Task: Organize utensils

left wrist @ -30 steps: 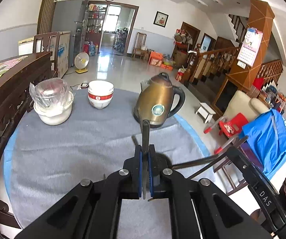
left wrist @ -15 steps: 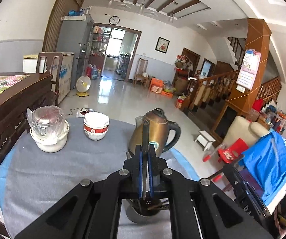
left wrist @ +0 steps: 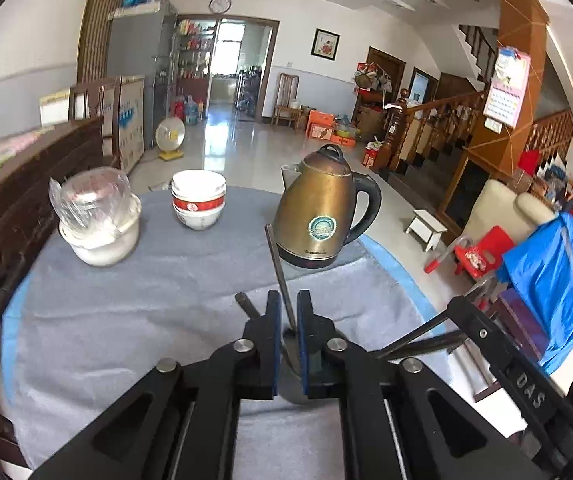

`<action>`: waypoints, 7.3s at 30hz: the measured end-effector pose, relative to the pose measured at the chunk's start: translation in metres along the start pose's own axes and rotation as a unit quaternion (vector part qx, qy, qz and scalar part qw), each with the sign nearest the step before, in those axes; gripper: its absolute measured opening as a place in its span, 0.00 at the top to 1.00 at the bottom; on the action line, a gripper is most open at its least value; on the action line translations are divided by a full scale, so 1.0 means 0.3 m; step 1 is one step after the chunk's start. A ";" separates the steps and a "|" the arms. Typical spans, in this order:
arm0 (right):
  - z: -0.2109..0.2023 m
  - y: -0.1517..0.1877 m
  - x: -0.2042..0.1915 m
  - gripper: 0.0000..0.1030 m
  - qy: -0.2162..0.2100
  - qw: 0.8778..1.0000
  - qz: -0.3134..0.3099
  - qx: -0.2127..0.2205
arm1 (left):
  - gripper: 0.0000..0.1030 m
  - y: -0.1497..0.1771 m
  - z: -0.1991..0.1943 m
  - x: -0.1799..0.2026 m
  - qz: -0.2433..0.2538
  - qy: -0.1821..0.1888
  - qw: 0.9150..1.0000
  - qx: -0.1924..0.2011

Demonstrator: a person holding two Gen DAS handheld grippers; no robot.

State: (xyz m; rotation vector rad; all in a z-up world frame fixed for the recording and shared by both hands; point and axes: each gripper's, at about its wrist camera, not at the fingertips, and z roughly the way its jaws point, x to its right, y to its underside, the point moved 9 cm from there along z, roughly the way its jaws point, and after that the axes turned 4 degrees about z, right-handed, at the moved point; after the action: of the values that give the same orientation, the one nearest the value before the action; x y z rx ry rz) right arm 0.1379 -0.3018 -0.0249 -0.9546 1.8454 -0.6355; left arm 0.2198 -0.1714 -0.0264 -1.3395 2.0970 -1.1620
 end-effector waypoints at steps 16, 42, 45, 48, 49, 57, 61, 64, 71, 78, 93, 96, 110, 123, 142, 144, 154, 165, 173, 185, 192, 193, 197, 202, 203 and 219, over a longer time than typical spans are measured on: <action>-0.192 0.105 0.007 0.39 -0.009 0.999 0.008 0.030 | 0.29 0.201 -0.241 -0.086 0.086 -0.133 0.987 0.002; -0.391 0.263 -0.125 0.39 -0.025 0.999 -0.022 0.029 | 0.28 0.319 -0.503 -0.128 0.121 -0.204 0.971 0.037; -0.422 0.275 -0.134 0.39 -0.033 0.999 -0.020 0.030 | 0.24 0.339 -0.534 -0.126 0.122 -0.211 0.969 0.037; -0.455 0.287 -0.144 0.39 -0.044 0.999 -0.014 0.025 | 0.17 0.357 -0.576 -0.128 0.120 -0.222 0.967 0.042; -0.466 0.290 -0.147 0.39 -0.048 0.998 -0.012 0.024 | 0.16 0.362 -0.591 -0.128 0.120 -0.225 0.966 0.044; -0.511 0.368 -0.184 0.39 -0.070 0.997 -0.017 0.004 | 0.09 0.391 -0.694 -0.149 0.122 -0.237 0.962 0.060; -0.488 0.393 -0.196 0.39 -0.079 0.997 -0.010 -0.011 | 0.09 0.386 -0.708 -0.179 0.116 -0.248 0.960 0.060; -0.477 0.414 -0.198 0.39 -0.080 0.997 -0.011 -0.015 | 0.09 0.389 -0.726 -0.200 0.113 -0.256 0.958 0.064; -0.465 0.440 -0.184 0.39 -0.086 0.996 0.001 -0.022 | 0.09 0.400 -0.748 -0.218 0.110 -0.262 0.957 0.065; -0.480 0.447 -0.218 0.39 -0.093 0.995 -0.014 -0.019 | 0.09 0.396 -0.764 -0.232 0.102 -0.269 0.955 0.068; -0.497 0.454 -0.284 0.39 -0.111 0.993 -0.035 -0.015 | 0.09 0.400 -0.770 -0.256 0.096 -0.277 0.954 0.065; -0.497 0.454 -0.291 0.39 -0.113 0.993 -0.037 -0.015 | 0.08 0.405 -0.761 -0.255 0.096 -0.275 0.955 0.061; -0.484 0.466 -0.297 0.39 -0.114 0.993 -0.037 -0.020 | 0.08 0.438 -0.742 -0.254 0.096 -0.273 0.956 0.045; -0.472 0.498 -0.308 0.39 -0.114 0.992 -0.043 -0.028 | 0.08 0.470 -0.726 -0.292 0.085 -0.275 0.957 0.031; -0.458 0.532 -0.325 0.39 -0.118 0.991 -0.053 -0.038 | 0.08 0.500 -0.708 -0.323 0.066 -0.268 0.961 0.019; -0.455 0.537 -0.329 0.39 -0.117 0.991 -0.055 -0.039 | 0.08 0.505 -0.706 -0.327 0.064 -0.269 0.961 0.017; -0.441 0.561 -0.345 0.39 -0.117 0.990 -0.065 -0.047 | 0.08 0.525 -0.701 -0.344 0.057 -0.266 0.962 0.012; -0.422 0.583 -0.350 0.39 -0.112 0.990 -0.069 -0.057 | 0.08 0.560 -0.684 -0.359 0.055 -0.264 0.963 0.000; -0.407 0.600 -0.345 0.39 -0.105 0.990 -0.072 -0.064 | 0.08 0.583 -0.668 -0.362 0.054 -0.259 0.964 -0.011; -0.401 0.610 -0.349 0.39 -0.103 0.989 -0.076 -0.070 | 0.08 0.580 -0.674 -0.372 0.049 -0.260 0.964 -0.011; -0.377 0.634 -0.343 0.39 -0.100 0.988 -0.079 -0.086 | 0.08 0.593 -0.657 -0.380 0.050 -0.260 0.964 -0.018; -0.371 0.637 -0.344 0.39 -0.099 0.988 -0.079 -0.088 | 0.08 0.596 -0.654 -0.381 0.051 -0.261 0.964 -0.019; -0.358 0.652 -0.338 0.39 -0.098 0.988 -0.077 -0.097 | 0.08 0.611 -0.639 -0.388 0.051 -0.261 0.964 -0.028; -0.361 0.655 -0.339 0.39 -0.097 0.988 -0.080 -0.095 | 0.08 0.621 -0.632 -0.395 0.050 -0.258 0.964 -0.031; -0.361 0.656 -0.339 0.39 -0.096 0.988 -0.080 -0.095 | 0.08 0.623 -0.631 -0.394 0.051 -0.257 0.964 -0.032; -0.340 0.675 -0.325 0.39 -0.089 0.987 -0.076 -0.106 | 0.08 0.665 -0.597 -0.404 0.047 -0.249 0.966 -0.052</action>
State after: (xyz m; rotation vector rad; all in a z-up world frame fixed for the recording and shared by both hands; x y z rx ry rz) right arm 0.0023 -0.1045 -0.0842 -1.2607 1.7160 -0.4337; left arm 0.0422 0.0523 -0.0968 -1.3868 1.8424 -0.5991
